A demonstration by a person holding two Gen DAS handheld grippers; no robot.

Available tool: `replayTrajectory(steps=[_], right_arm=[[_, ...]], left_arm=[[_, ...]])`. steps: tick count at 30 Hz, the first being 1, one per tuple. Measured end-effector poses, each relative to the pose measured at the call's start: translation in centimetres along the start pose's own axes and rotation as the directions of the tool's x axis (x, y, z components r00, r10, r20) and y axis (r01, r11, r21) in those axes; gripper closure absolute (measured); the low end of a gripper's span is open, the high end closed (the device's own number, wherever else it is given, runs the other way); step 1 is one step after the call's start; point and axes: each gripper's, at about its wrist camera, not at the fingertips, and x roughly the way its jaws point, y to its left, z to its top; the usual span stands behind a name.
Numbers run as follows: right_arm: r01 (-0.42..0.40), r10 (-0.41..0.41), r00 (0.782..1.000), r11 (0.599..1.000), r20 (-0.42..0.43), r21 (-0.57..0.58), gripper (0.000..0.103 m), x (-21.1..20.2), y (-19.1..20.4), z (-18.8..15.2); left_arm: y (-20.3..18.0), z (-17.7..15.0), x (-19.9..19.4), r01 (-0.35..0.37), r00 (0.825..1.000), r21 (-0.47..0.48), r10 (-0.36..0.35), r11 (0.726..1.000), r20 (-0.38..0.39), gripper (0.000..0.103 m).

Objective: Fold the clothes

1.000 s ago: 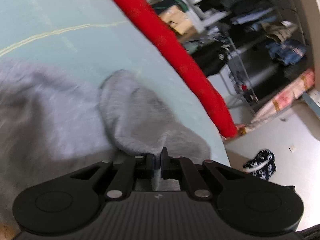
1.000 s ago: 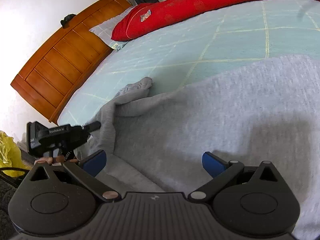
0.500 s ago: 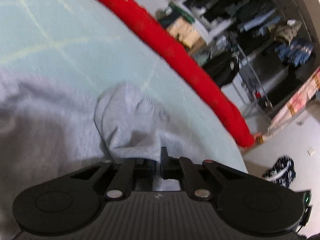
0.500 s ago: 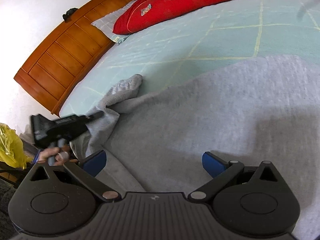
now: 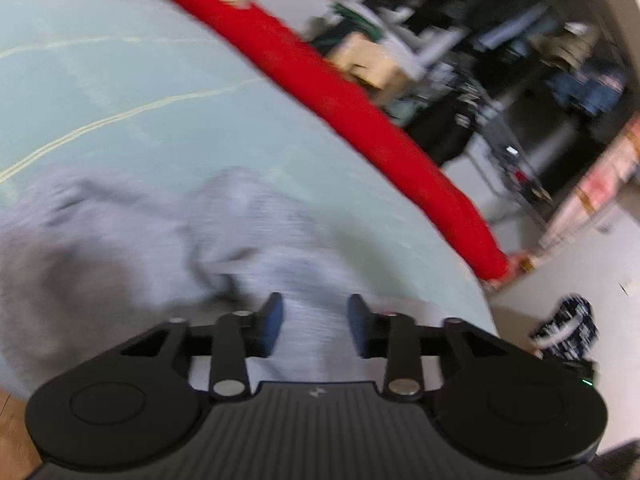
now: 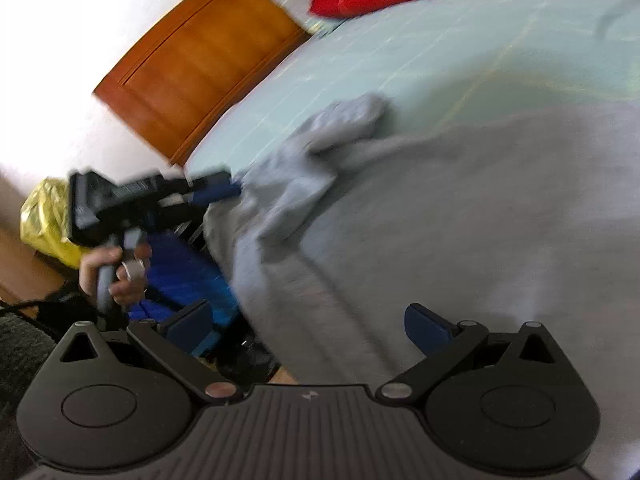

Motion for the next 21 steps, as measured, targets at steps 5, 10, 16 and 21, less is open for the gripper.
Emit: replayTrajectory(steps=[5,10,16,21], right_arm=[[-0.112,0.115,0.990,0.993,-0.083,0.036,0.000,2.2,1.2,-2.2],[-0.101,0.103,0.994,0.993,-0.028,0.066,0.000,0.6,1.6,-3.1],[-0.010,0.007,0.999,0.997,0.037,0.071,0.000,-2.8,1.6,-4.4],[0.083,-0.095,0.994,0.982,0.062,0.171,0.000,-5.6,-0.4,-6.7]], left_arm=[[-3.3,-0.7,2.3,0.174,0.979,0.059,-0.166,0.983,-0.114,0.050],[-4.1,-2.9,7.5,0.245,0.932,0.037,-0.224,0.969,-0.284,0.050],[-3.4,-4.9,9.6,0.107,0.892,0.057,-0.070,0.993,-0.447,0.050],[-1.8,-5.7,6.7,0.029,0.855,0.012,-0.019,0.999,-0.519,0.049]])
